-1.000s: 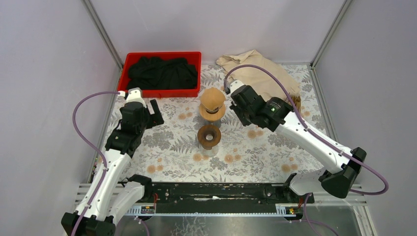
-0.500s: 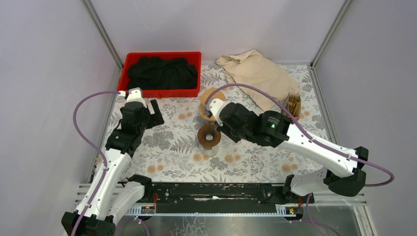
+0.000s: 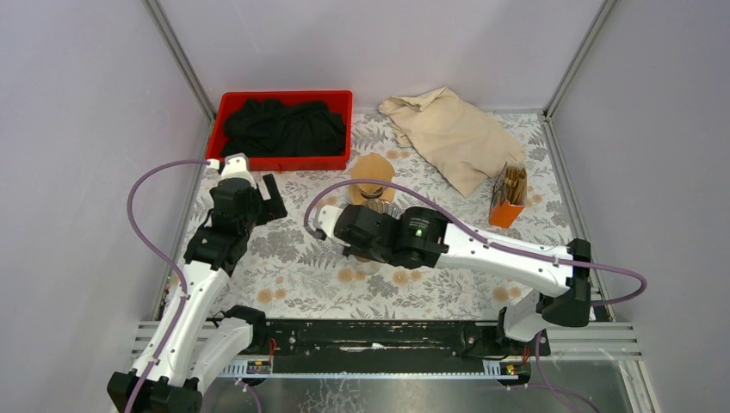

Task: Place the coffee filter in the dripper
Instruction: Place the coffee dripper in the dripper holder.

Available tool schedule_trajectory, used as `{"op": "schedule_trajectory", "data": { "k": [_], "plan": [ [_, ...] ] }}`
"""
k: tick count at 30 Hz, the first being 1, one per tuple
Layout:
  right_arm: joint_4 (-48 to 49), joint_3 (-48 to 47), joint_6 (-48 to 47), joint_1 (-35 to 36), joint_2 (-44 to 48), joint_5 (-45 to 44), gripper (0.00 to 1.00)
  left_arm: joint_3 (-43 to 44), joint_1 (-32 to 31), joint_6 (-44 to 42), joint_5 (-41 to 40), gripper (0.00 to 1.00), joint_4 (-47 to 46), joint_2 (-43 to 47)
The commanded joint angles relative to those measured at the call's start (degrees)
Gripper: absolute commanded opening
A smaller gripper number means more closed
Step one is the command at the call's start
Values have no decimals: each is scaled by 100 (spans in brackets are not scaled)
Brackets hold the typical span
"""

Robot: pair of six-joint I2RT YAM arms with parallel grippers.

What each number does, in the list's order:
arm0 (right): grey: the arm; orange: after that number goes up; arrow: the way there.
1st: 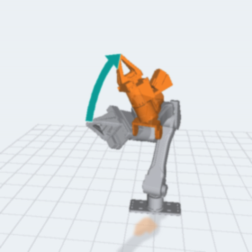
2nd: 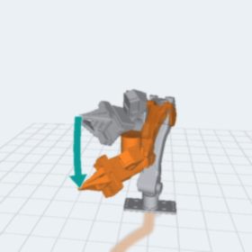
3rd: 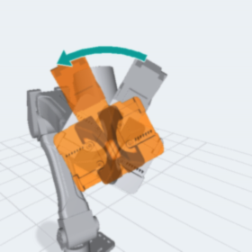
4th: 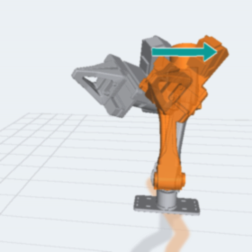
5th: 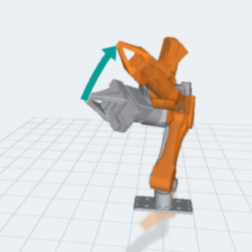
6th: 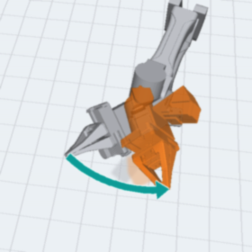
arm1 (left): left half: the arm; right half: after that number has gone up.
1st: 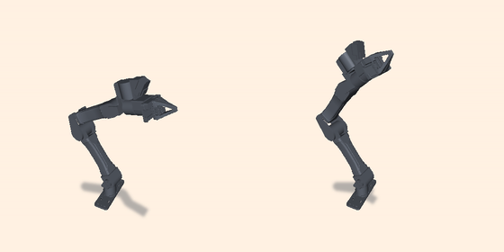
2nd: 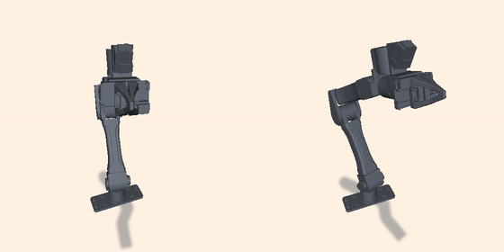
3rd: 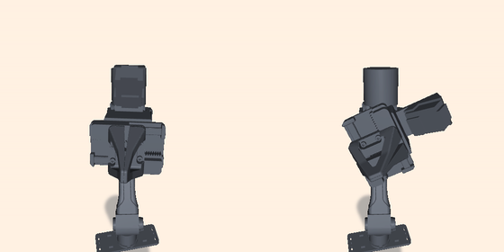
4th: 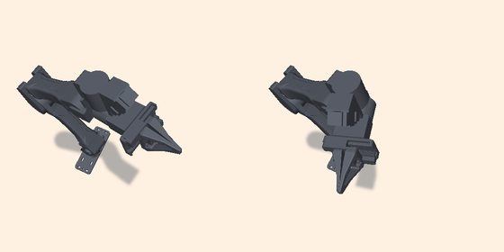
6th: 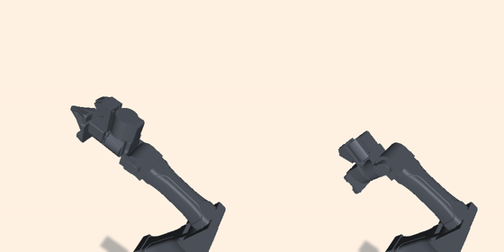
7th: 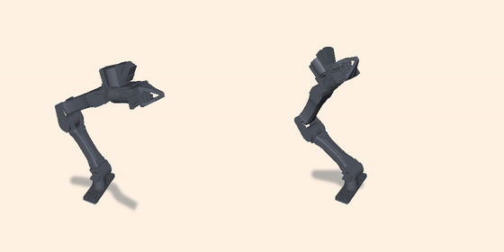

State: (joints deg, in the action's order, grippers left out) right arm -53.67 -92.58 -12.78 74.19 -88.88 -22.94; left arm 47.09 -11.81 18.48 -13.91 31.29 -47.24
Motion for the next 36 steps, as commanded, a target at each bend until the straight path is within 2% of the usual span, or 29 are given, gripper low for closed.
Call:
{"op": "schedule_trajectory", "data": {
  "k": [1,24,29,36],
  "plan": [
    [92,-360,-363,98,-140,-404,1,-16,48,-29,11,100,-290,80],
    [473,-271,-812,200,-889,-774,2,-21,52,-29,-2,100,-290,132],
    [359,-282,-714,205,-1027,-763,9,-23,53,-29,28,100,-292,135],
    [228,-355,-563,269,-963,-742,32,-24,49,-31,69,100,-290,139]
  ]
}}
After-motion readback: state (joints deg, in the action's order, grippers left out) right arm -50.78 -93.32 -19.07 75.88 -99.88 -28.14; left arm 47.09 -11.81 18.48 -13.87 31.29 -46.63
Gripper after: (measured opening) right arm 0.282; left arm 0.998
